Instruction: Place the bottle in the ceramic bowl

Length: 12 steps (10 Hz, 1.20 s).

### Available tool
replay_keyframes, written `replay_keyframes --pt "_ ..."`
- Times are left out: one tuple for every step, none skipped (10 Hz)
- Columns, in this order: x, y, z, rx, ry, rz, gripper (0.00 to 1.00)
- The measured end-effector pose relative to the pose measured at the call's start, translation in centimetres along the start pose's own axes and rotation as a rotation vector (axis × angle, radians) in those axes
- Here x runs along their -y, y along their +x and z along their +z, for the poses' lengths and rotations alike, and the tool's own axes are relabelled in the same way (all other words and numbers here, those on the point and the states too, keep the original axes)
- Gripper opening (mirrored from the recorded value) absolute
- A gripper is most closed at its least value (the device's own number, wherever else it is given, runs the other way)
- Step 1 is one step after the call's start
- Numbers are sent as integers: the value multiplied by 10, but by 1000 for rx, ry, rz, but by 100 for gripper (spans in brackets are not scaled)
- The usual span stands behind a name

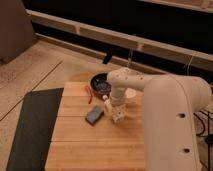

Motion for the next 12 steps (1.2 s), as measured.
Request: replay_keyframes --pt "-13 -5 -15 3 20 -45 0" --pt "-32 -11 -32 1 44 -92 0" --pt "-44 -13 -43 -1 59 -111 0" --pt "-57 -15 -55 -3 83 -125 0" --pt "-66 -19 -69 -3 114 -138 0" --pt "-68 -27 -89 0 186 -154 0" --pt "-61 -32 -104 5 234 -152 0" --pt "-47 -39 -121 9 288 -143 0" --pt "-31 -46 -137 8 337 -140 0" --pt "-17 -50 -147 8 365 -138 0" --pt "1 -56 -156 11 388 -139 0" --pt "16 -63 -161 26 396 -144 0"
